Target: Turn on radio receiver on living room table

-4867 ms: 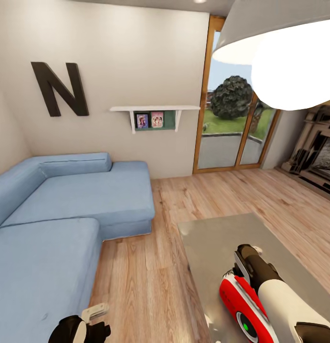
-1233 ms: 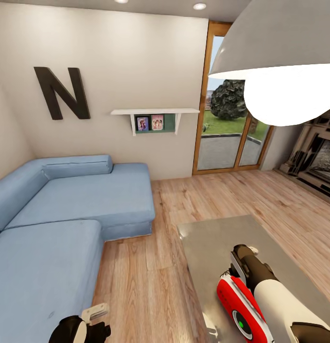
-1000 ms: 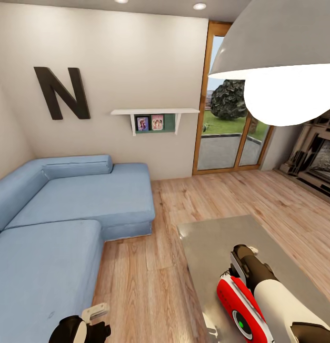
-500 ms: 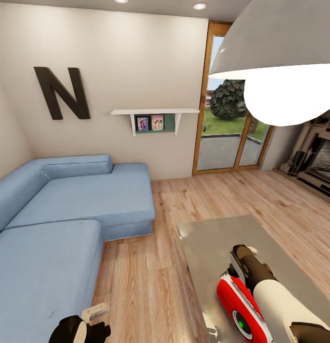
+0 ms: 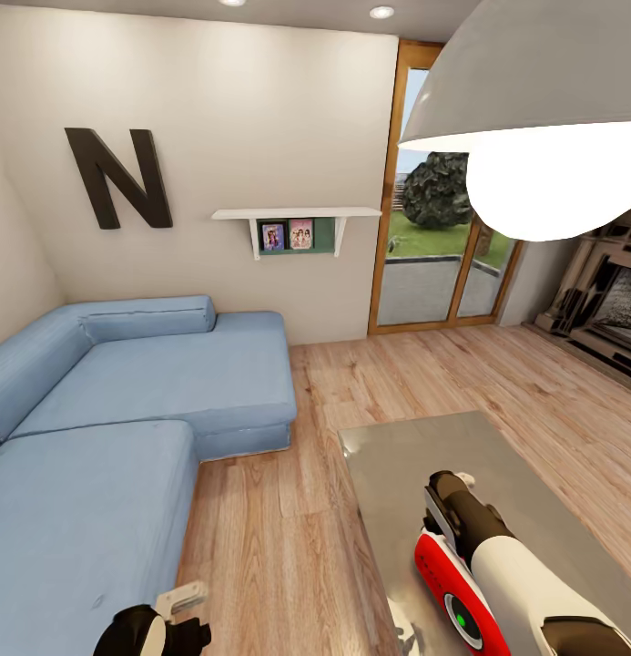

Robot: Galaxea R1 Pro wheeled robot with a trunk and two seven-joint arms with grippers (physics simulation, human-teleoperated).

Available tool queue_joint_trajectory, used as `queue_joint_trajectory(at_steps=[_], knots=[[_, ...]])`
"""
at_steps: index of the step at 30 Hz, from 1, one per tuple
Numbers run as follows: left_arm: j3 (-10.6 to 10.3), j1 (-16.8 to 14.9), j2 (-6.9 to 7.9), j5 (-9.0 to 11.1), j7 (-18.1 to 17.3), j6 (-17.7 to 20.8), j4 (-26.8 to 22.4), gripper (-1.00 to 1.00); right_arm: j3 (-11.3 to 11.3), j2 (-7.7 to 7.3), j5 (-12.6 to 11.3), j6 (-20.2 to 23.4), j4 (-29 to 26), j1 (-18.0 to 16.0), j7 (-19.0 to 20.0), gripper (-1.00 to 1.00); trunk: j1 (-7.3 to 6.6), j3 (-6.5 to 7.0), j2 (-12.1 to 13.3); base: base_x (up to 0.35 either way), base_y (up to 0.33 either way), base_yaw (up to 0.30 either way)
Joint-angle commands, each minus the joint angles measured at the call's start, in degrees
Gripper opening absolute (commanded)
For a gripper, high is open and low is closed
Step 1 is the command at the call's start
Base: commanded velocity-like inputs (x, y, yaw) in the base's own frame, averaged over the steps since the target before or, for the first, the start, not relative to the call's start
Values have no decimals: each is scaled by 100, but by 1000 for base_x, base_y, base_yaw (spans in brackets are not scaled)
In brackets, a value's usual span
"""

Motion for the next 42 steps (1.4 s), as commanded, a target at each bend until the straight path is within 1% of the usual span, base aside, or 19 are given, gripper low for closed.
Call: queue_joint_trajectory(at_steps=[1,5,8,13,15,18,19,21,23,25,27,28,30,33,37,38,39,40,42], knots=[[0,0,0,-1,-2,-1,2,100,0,-2,-1,0,0,0,-1,100,0,0,0,0,0,0],[-9,0,-1,0,-6,-17,69,100,2,-7,1,0,0,0,-21,100,0,0,0,0,0,0],[-26,1,4,13,-7,-39,256,100,2,-8,3,0,2,0,-109,100,0,0,0,0,0,0],[-33,-1,5,-2,-3,-312,436,100,-8,-23,-12,0,12,0,-333,100,0,0,0,0,0,0],[-34,-2,7,-4,-1,-347,478,100,-12,-29,-16,0,18,0,-362,100,0,0,0,0,0,0],[-27,0,8,-6,1,-352,513,100,-14,-40,-16,0,116,6,-415,100,0,0,0,0,0,0],[-10,1,11,-13,1,-339,522,100,-18,-50,-15,0,215,8,-513,100,0,0,0,0,0,0],[31,-1,16,-20,4,-331,524,100,-22,-62,-18,-2,285,13,-556,100,0,0,0,0,0,0],[246,-2,24,-24,8,-324,540,100,-23,-115,-19,-178,501,18,-579,100,0,0,0,0,0,0],[341,-2,54,-22,9,-323,612,100,-24,-158,-20,-426,754,24,-583,100,0,0,0,0,0,0],[374,0,129,-14,5,-327,719,100,-22,-214,-20,-577,932,25,-584,100,0,0,0,0,0,0],[391,-2,214,-10,-2,-330,856,100,-20,-296,-20,-753,1138,26,-584,100,0,0,0,0,0,0],[408,-1,304,-6,-6,-331,978,100,-19,-373,-20,-927,1312,26,-585,100,0,0,0,0,0,0],[420,1,341,-5,-6,-336,1038,100,-17,-456,-20,-995,1387,29,-585,100,0,0,0,0,0,0],[436,-1,357,-6,-6,-367,1165,100,-15,-601,-20,-1042,1498,48,-585,100,0,0,0,0,0,0],[440,-2,357,-6,-5,-372,1182,100,-15,-618,-20,-1058,1532,49,-585,100,0,0,0,0,0,0],[450,-1,360,-6,-3,-380,1210,100,-15,-650,-20,-1125,1611,52,-585,100,0,0,0,0,0,0],[460,-2,364,-6,-1,-386,1237,100,-15,-693,-20,-1302,1759,57,-585,100,0,0,0,0,0,0],[467,-2,366,-6,0,-394,1256,100,-15,-725,-20,-1525,1962,59,-587,100,0,0,0,0,0,0]])
